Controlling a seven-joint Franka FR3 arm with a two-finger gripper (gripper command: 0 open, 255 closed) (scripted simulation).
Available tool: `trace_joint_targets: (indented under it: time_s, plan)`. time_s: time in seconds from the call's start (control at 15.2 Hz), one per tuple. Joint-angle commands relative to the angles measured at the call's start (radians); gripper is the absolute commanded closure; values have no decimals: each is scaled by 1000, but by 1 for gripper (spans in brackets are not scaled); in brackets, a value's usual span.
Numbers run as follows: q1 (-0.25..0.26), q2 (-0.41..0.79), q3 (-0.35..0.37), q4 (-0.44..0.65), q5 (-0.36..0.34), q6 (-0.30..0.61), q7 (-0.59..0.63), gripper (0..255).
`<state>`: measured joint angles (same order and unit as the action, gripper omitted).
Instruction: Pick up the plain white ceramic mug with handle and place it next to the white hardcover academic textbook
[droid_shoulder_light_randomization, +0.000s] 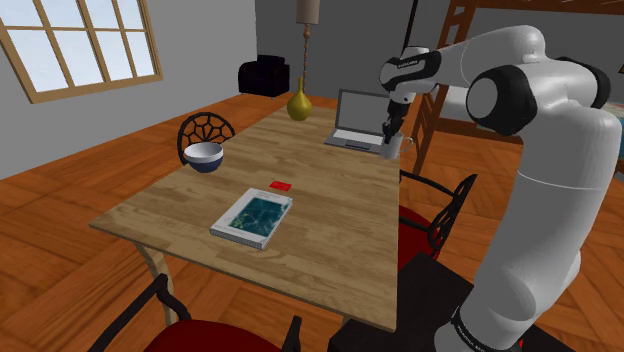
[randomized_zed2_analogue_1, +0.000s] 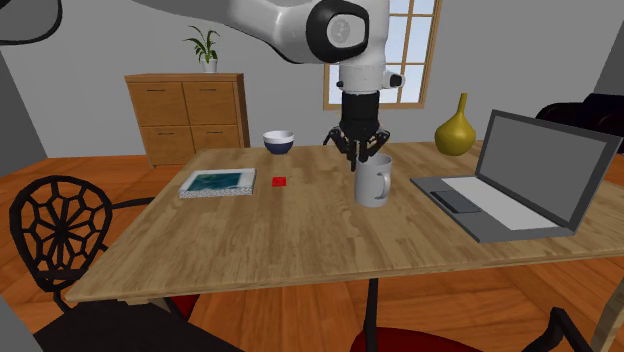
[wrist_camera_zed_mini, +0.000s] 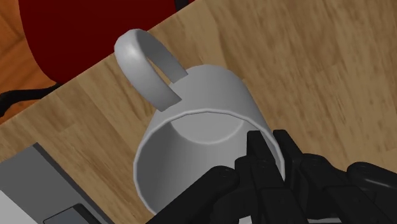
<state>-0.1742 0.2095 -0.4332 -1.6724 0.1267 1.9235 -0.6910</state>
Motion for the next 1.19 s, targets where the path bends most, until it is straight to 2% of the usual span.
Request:
trace_joint_targets:
  time_s: [0.0,0.46,1.12]
  plan:
    - [1,-8,-1,17,-4,-24,4,255]
    - [-2,-10,-3,97,-7,-106,8,255]
    - [150,-201,94,-128,-107,-47,268,255]
